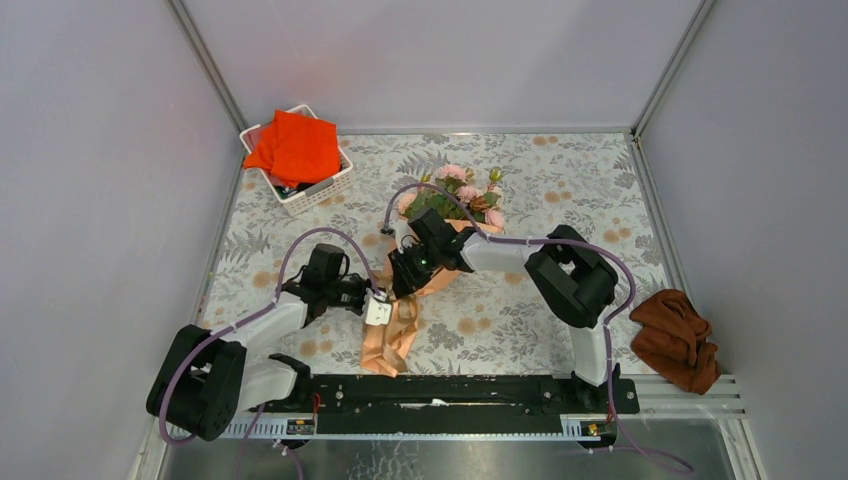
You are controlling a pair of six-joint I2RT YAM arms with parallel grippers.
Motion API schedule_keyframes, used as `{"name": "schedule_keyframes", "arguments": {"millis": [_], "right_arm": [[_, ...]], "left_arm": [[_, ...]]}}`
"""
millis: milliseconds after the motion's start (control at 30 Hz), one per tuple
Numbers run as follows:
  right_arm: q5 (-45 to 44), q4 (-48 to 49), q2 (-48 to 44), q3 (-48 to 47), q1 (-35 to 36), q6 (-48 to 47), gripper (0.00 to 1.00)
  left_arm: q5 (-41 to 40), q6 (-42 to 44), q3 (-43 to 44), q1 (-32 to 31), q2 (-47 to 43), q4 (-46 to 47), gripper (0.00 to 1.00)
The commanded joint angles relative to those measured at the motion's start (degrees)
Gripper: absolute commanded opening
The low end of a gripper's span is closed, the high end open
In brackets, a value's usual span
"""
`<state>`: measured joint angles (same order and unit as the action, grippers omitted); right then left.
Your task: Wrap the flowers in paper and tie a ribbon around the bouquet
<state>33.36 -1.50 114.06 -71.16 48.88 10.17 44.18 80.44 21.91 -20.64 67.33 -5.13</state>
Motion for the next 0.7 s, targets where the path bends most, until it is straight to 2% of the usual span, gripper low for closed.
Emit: {"name": "schedule_keyframes", "arguments": {"millis": [0,67,100,300,367,433,500,567,667], "right_arm": [[-2.3,-2.5,0.0,-1.0,0.7,-1.4,0.11],[-2.8,-2.9,-1.8,-0.8,0.7,-1.9,0.02],[-3.1,-3.2,-2.6,-0.8,0.7,-2.0,0.0],[-3.4,-4.9,-5.9,-1.8,0.7,-2.4,0.0],[-3.1,-4.6,-6.6,-1.7,0.7,-2.2,0.0],[-2.4,-4.3,-7.0,-1.5,0.7,-1.8,0.0],[-1.9,-4.2,-7.2,-1.6,0.7,-1.6,0.0],[-1.7,-4.2,-7.1,-1.6,0.7,-1.5,0.0],[-1.6,-4.2,-7.3,-1.5,0.7,-1.5,0.0]], "left_arm": [[-0.5,-0.8,-0.2,-0.4,-0.4,2.7,0.14],[-1.2,-0.7,0.8,-0.2,-1.1,0.3,0.14],[-1.6,-0.6,1.7,-0.1,-1.8,-1.4,0.14],[-1.6,2.6,4.6,4.1,-4.3,-9.4,0.16],[-1.8,1.9,4.7,4.7,-4.5,-9.2,0.25],[-1.5,0.2,4.4,4.7,-4.4,-7.3,0.42],[-0.6,-0.4,3.4,4.7,-3.6,-4.8,0.54],[-0.2,-0.5,2.1,4.7,-2.7,-1.0,0.63],[-1.6,-3.4,0.9,4.6,-0.6,6.5,0.67]]}}
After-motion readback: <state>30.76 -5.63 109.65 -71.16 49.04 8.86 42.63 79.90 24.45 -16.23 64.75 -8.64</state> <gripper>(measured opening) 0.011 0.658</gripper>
